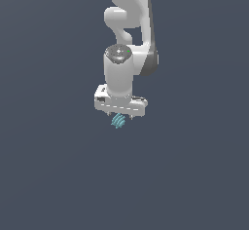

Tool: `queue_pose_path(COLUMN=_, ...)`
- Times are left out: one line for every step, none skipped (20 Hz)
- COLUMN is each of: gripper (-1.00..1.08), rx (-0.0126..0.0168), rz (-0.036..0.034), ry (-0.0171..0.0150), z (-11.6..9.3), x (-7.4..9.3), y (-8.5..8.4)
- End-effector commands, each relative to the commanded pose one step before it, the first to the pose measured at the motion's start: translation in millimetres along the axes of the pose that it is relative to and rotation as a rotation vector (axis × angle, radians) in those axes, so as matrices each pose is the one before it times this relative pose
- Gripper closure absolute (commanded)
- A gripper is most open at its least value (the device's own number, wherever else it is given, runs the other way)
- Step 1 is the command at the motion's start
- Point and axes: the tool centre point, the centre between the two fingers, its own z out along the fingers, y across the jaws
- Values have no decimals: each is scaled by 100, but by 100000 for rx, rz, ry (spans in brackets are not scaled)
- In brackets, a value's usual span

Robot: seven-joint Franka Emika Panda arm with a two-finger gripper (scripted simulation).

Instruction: Pick up the object and move it to a goal position.

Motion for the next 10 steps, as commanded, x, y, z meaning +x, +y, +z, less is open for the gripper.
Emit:
queue_pose_path(gripper=-92, rx=218, rz=6044, ry=-333, z=695, x=-465, y=183)
queue_pose_path(gripper=-92, rx=85, rz=2772, ry=-142, z=309, x=-206, y=101)
queue_pose_path(gripper=-92, rx=79, rz=2940, ry=-148, z=325, x=-217, y=117)
queue_pose_path(gripper=-92, rx=71, rz=3101, ry=-153, z=339, x=-226, y=134)
queue_pose_path(gripper=-92, rx=59, rz=3153, ry=-152, z=341, x=-226, y=148)
queue_pose_path(gripper=-92, rx=46, rz=3149, ry=-147, z=336, x=-222, y=158)
queue_pose_path(gripper=-92, rx=33, rz=3029, ry=-137, z=320, x=-209, y=162)
queue_pose_path(gripper=-92, rx=21, rz=2871, ry=-125, z=300, x=-193, y=163)
queue_pose_path(gripper=-92, rx=11, rz=2710, ry=-114, z=280, x=-179, y=162)
queue_pose_path(gripper=-92, rx=2, rz=2551, ry=-103, z=261, x=-164, y=160)
